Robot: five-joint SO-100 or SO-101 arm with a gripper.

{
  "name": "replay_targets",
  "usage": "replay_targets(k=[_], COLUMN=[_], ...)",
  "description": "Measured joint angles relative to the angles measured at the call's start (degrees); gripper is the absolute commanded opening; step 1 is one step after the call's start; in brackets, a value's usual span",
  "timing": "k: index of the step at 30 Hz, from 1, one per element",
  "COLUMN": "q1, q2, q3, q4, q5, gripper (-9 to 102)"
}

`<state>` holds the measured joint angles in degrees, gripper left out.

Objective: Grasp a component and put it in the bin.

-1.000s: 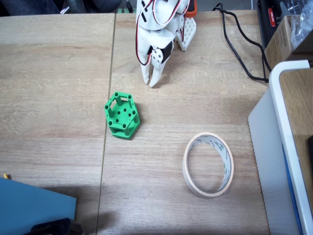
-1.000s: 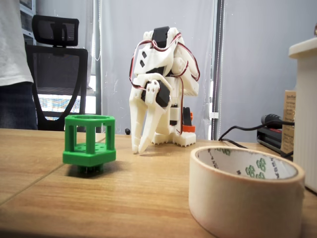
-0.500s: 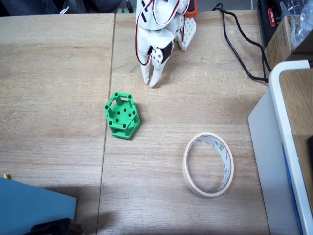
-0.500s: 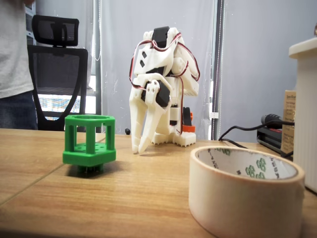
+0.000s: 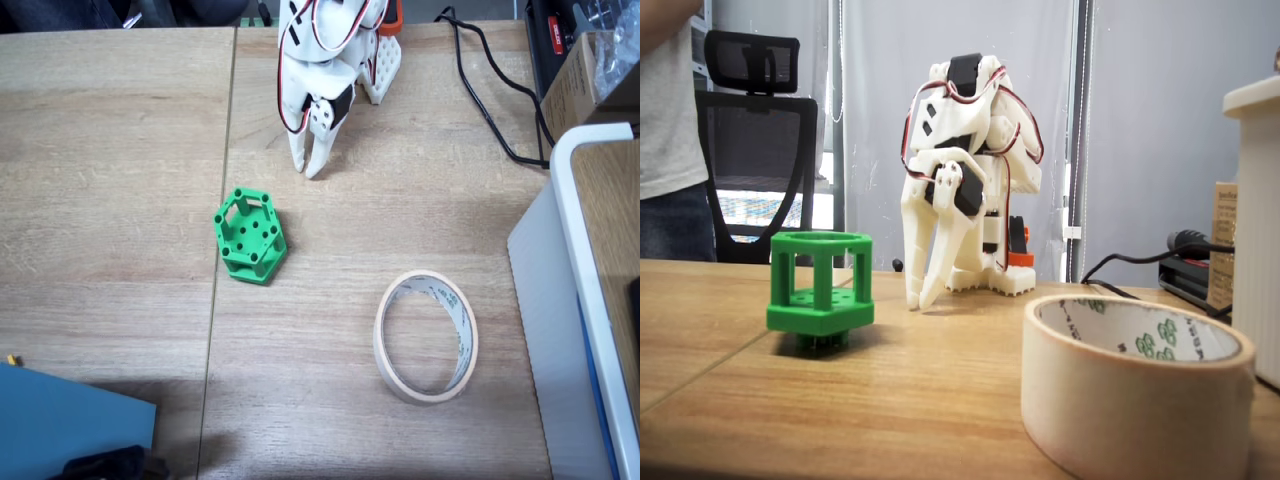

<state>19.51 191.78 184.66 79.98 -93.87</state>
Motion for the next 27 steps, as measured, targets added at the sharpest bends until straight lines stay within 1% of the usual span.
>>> replay_targets(k=[8,11,17,27], q1=[0.00,-0.09,0.09,0.00], q2=[0.00,-2.29,-17.14,-46.76], q3=[-0.09,-3.78,-18.11,-48.52], q4=[0.00,0.00,1.41,1.41], q5=[0.00,0.00,0.09,0.35], gripper=[4,4,4,4])
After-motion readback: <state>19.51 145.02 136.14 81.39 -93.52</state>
